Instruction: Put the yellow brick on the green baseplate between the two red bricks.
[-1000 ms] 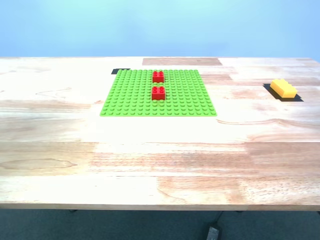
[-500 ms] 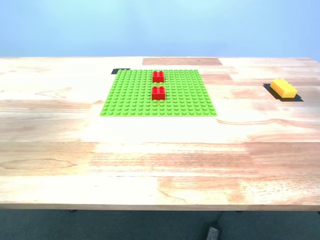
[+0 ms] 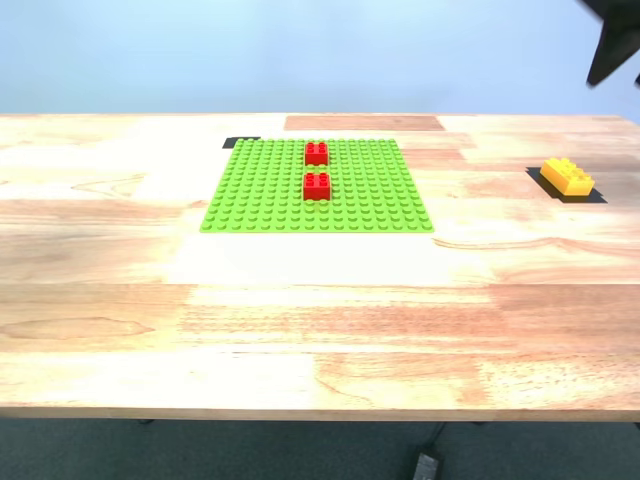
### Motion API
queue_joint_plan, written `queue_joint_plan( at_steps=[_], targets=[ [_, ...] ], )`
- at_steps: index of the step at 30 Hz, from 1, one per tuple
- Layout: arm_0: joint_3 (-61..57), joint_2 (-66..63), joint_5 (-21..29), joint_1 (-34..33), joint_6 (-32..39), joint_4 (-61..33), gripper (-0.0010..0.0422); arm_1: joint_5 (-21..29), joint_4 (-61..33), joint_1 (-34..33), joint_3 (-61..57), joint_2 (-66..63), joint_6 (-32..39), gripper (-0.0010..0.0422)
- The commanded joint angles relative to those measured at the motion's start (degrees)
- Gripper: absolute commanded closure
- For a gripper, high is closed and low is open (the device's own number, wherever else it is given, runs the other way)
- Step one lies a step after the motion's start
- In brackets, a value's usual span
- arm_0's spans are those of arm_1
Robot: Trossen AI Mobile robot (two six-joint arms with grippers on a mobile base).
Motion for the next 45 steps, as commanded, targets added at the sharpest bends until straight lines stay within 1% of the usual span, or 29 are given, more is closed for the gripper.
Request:
queue_joint_plan(
  at_steps=[1,6,11,17,31,33,35,36,39,44,45],
  targets=[
    [-0.07,-0.11,0.00,0.00,0.02,0.04,0.0412,-0.04,1.46,-0.46,-0.44,3.56,-1.20,0.0146],
    [-0.07,0.00,0.00,0.00,0.04,0.37,0.0413,-0.07,4.94,-1.18,-0.83,9.07,-1.95,0.0159],
    [-0.07,0.00,0.00,0.00,0.04,0.00,0.0412,1.38,7.30,-1.20,-0.07,13.66,-1.97,0.0159],
    [-0.07,-0.04,-0.02,0.02,0.68,0.07,0.0412,1.46,8.00,-1.01,1.51,18.12,-1.92,0.0160],
    [-0.07,0.00,0.00,0.02,1.09,0.02,0.0413,1.53,9.99,-0.28,1.05,24.02,-1.01,0.0160],
    [-0.07,-0.02,0.00,0.00,1.09,0.02,0.0413,2.29,10.38,-0.33,1.03,23.96,-0.11,0.0168],
    [-0.07,-0.07,0.02,0.02,1.09,0.04,0.0412,3.13,10.64,-0.28,1.03,23.50,-0.57,0.0190],
    [-0.07,-0.07,0.02,0.02,1.09,0.02,0.0413,3.15,10.75,-0.33,1.07,23.19,-0.66,0.0208],
    [-0.07,-0.22,0.00,0.00,1.09,0.04,0.0413,3.15,10.88,-0.33,1.03,22.88,-0.63,0.0277],
    [-0.07,-0.79,0.00,0.02,1.09,0.02,0.0412,2.86,10.99,-0.28,0.79,23.04,-1.03,0.0414],
    [-0.07,-0.94,0.02,0.02,1.09,0.07,0.0413,2.71,11.17,-0.26,0.76,22.93,-1.14,0.0416]
  ],
)
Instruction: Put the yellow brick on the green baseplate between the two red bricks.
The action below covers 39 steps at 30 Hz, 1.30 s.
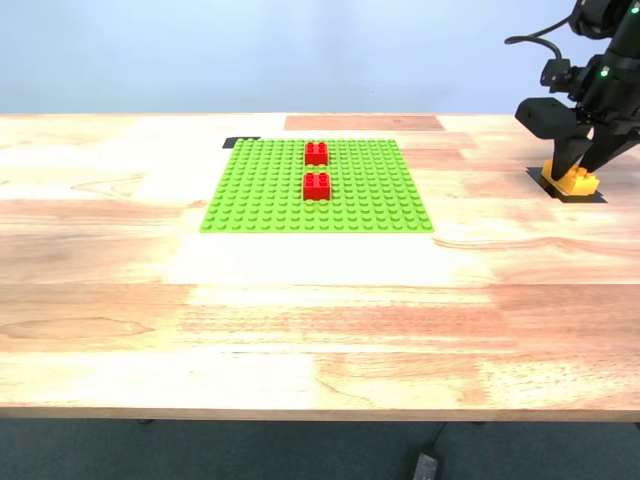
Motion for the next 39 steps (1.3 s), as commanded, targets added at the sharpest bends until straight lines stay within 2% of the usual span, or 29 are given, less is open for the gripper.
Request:
queue_joint_plan(
  at_steps=[1,4,8,11,15,18,21,25,28,36,39],
  targets=[
    [0.00,-0.37,0.00,0.00,0.04,0.04,0.0413,-0.28,0.42,0.00,-0.15,-0.17,-0.61,0.0404],
    [0.00,-0.50,0.00,0.02,0.00,0.00,0.0413,-0.31,0.13,0.00,0.55,-1.42,-0.79,0.0378],
    [0.00,-0.66,0.00,0.02,0.00,0.04,0.0412,-2.43,0.09,0.55,1.73,-5.44,-3.65,0.0373],
    [0.00,-0.63,0.00,0.02,0.00,0.02,0.0412,-7.19,-1.03,2.08,3.21,-9.57,-7.37,0.0373],
    [0.00,-0.81,0.00,0.02,0.61,0.00,0.0412,-16.15,-2.64,6.51,5.40,-14.25,-13.18,0.0373],
    [0.00,-0.85,0.00,0.00,0.44,-0.04,0.0412,-17.86,-3.41,12.17,7.06,-16.70,-17.57,0.0373],
    [0.00,-0.85,0.00,0.02,0.44,-0.28,0.0412,-16.76,-4.68,18.95,9.03,-17.31,-23.28,0.0374],
    [0.00,-0.85,0.00,0.02,0.59,-1.18,0.0413,-7.04,-7.21,28.72,13.42,-14.03,-29.29,0.0374],
    [0.00,-0.87,-0.02,0.02,0.57,-1.03,0.0413,-2.89,-7.41,34.60,17.18,-9.55,-32.28,0.0374],
    [0.00,-0.98,0.00,0.02,0.61,-1.25,0.0412,1.46,-8.15,42.95,27.04,3.72,-38.34,0.0374],
    [0.00,-1.03,0.02,0.02,0.66,-1.22,0.0412,1.49,-10.23,44.54,30.77,8.48,-40.15,0.0374]
  ],
)
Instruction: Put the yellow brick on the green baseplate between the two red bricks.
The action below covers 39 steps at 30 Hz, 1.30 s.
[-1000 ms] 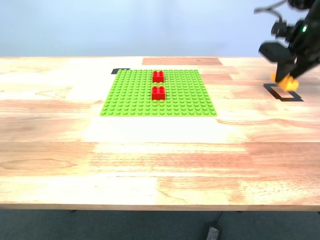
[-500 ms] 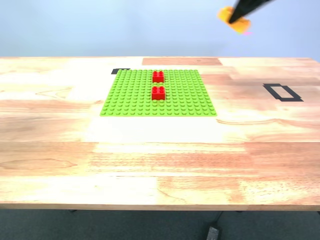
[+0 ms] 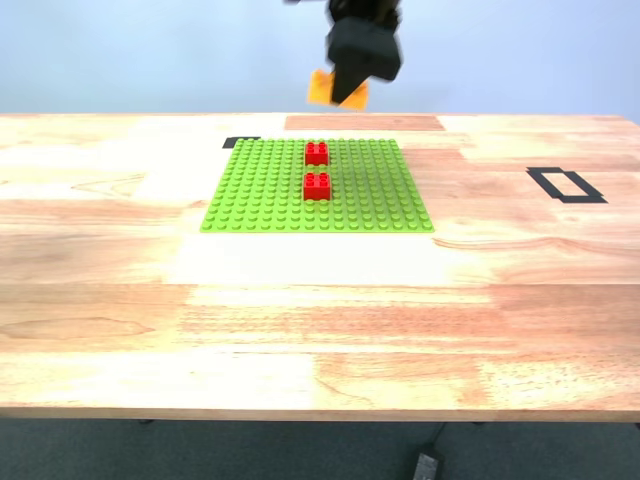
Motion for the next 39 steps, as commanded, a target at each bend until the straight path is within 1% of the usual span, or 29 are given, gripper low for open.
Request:
queue_joint_plan(
  at_steps=[1,10,18,24,39],
  targets=[
    [0.02,-0.02,0.00,0.02,0.00,0.13,0.0413,0.02,-1.92,1.20,3.52,4.61,-1.55,0.0374],
    [0.02,-0.13,0.00,0.02,0.70,0.00,0.0413,0.13,-3.17,0.28,9.57,12.59,-3.58,0.0381],
    [0.02,-0.57,0.02,0.00,0.83,0.04,0.0412,0.04,-3.48,0.26,10.29,17.11,-3.19,0.0389],
    [0.02,-0.72,0.02,0.00,0.83,0.00,0.0412,0.04,-0.33,0.13,7.74,16.61,-3.43,0.0389],
    [0.02,-0.74,0.02,0.00,0.85,0.00,0.0413,-0.50,1.60,-0.48,5.55,16.26,-3.41,0.0389]
  ],
)
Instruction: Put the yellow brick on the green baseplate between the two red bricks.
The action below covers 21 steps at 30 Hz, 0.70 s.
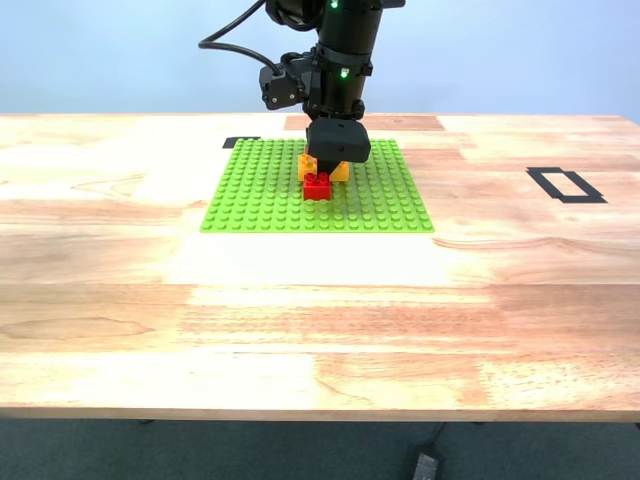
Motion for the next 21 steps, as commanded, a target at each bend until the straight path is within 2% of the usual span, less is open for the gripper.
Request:
queue_joint_plan(
  at_steps=[1,14,21],
  targets=[
    [0.02,0.00,0.02,0.00,0.00,0.02,0.0412,0.02,0.20,-0.02,-0.31,-0.04,0.02,0.0389],
    [0.02,-0.02,0.02,0.00,0.02,0.04,0.0412,-1.49,0.68,0.02,-0.09,0.52,1.33,0.0327],
    [0.02,-0.02,0.02,0.00,0.02,0.35,0.0413,-2.95,0.76,-0.02,-0.28,-0.31,1.38,0.0315]
  ],
)
